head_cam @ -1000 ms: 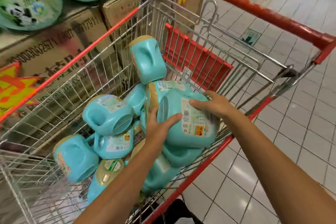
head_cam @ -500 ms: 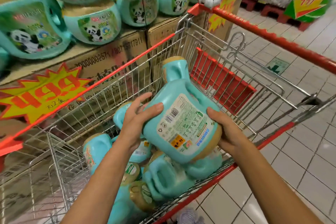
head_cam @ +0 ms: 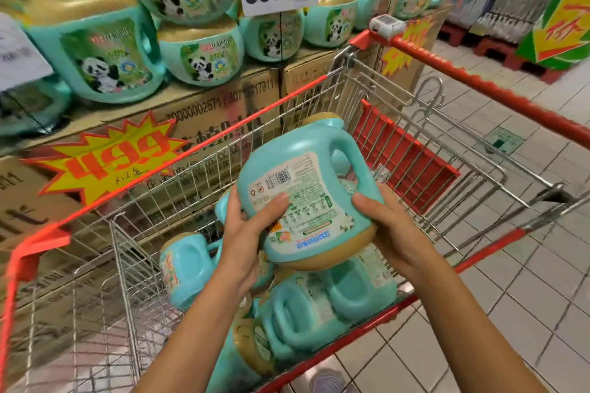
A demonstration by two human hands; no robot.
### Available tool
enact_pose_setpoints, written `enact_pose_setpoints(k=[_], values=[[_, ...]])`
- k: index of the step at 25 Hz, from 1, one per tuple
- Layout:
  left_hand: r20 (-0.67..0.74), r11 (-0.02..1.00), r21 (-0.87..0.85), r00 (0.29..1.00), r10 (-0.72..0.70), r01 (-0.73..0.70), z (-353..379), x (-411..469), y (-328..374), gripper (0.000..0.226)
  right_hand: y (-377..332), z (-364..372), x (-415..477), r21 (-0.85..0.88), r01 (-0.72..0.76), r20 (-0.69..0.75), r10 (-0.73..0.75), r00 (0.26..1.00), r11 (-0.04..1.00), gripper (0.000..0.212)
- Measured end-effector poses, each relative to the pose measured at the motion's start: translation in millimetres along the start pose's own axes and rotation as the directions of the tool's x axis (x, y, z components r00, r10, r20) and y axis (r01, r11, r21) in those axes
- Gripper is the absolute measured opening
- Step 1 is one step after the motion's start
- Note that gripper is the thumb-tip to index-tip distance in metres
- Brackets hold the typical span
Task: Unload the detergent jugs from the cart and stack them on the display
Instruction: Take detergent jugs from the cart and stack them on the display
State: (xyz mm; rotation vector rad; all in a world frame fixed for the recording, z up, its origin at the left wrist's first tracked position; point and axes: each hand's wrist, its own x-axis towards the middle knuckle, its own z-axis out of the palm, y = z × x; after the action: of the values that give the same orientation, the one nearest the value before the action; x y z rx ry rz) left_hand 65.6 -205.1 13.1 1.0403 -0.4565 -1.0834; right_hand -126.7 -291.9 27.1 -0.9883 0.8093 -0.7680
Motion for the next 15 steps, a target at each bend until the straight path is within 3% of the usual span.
enact_pose_setpoints(k=[2,6,9,11,13,15], values=[[0.063,0.999,0.050,0.998,-0.011,0.007,-7.5,-0.2,6.7,0.068,-6.9,2.7,-0.4,-0.072,0.035,0.027,-0.033,0.999,0.997,0.039],[0.150,0.992,0.120,0.987,-0.059,0.042,-13.6,-3.8,7.3,0.068,-7.8,11.0,-3.5,-0.142,0.076,-0.072,-0.087,0.994,0.987,0.037],[0.162,0.985,0.160,0.983,-0.091,0.065,-12.9,-8.4,6.8,0.082,-6.1,10.3,-4.6,-0.003,0.027,-0.101,-0.028,0.995,1.000,0.047],[0.157,0.989,0.142,0.986,-0.051,0.028,-10.1,-10.7,8.7,0.094,-4.6,12.4,-5.7,0.091,-0.010,-0.104,0.019,0.994,0.996,0.054],[0.147,0.988,0.147,0.989,0.033,-0.055,-7.1,-13.8,10.3,0.095,-1.4,12.5,-5.6,0.055,-0.054,-0.143,0.061,0.988,0.997,0.056],[0.118,0.940,0.276,0.977,0.176,-0.203,-8.1,-16.6,10.1,0.099,-1.2,4.4,-5.9,-0.032,-0.229,-0.135,0.223,0.965,0.973,0.059]])
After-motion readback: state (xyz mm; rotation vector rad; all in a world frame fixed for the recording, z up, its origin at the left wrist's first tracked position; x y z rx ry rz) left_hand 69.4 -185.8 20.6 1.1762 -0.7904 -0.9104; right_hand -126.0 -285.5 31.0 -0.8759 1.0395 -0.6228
